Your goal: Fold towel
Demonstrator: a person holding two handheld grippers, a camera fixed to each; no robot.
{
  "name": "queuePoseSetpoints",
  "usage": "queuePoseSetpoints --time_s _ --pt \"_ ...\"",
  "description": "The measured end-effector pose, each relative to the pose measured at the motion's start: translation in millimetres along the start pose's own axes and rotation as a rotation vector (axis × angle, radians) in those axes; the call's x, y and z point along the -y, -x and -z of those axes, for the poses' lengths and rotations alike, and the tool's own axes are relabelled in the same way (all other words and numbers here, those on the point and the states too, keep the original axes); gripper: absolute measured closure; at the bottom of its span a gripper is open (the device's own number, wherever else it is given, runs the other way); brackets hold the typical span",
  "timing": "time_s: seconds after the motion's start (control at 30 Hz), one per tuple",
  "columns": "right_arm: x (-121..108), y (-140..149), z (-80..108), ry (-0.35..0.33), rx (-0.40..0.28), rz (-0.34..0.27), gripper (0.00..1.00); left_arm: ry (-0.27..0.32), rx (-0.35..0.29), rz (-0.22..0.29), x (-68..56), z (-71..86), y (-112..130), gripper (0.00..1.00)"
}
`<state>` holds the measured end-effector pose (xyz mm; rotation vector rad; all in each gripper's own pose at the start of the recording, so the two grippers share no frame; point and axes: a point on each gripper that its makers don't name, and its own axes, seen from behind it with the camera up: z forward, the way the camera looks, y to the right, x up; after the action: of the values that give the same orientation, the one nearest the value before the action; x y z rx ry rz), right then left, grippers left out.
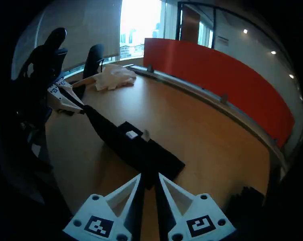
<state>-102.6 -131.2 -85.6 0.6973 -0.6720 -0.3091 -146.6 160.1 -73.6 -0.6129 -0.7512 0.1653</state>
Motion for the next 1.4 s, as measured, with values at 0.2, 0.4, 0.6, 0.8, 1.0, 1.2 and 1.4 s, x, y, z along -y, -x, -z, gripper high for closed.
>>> queuePoseSetpoints --time_s 0.2,0.4,0.6,0.8,1.0,1.2,1.4 --pt "-11 -1 -15.4 0.006 0.010 -0.004 0.84 -0.012 0.000 -0.002 8.7 -15.1 -8 0.90" --pt "-23 4 -33.7 0.009 0.032 -0.017 0.84 -0.021 0.022 0.013 18.1 -34.6 -7 0.90" --pt "-29 12 -49.1 0.006 0.055 -0.033 0.84 -0.022 0.050 0.020 23.1 -53.2 0 0.90" --pt "-34 18 -57.7 -0.001 0.070 -0.045 0.84 -0.020 0.066 0.025 24.8 -65.5 5 0.90" --pt "-41 27 -69.3 -0.007 0.092 -0.047 0.84 -0.021 0.080 0.022 29.8 -81.0 7 0.90" --pt "-50 36 -85.5 -0.007 0.114 -0.062 0.84 -0.030 0.101 0.021 36.3 -100.0 12 0.90" --pt "-55 46 -100.0 -0.013 0.136 -0.078 0.84 -0.036 0.125 0.027 41.4 -116.6 21 0.90"
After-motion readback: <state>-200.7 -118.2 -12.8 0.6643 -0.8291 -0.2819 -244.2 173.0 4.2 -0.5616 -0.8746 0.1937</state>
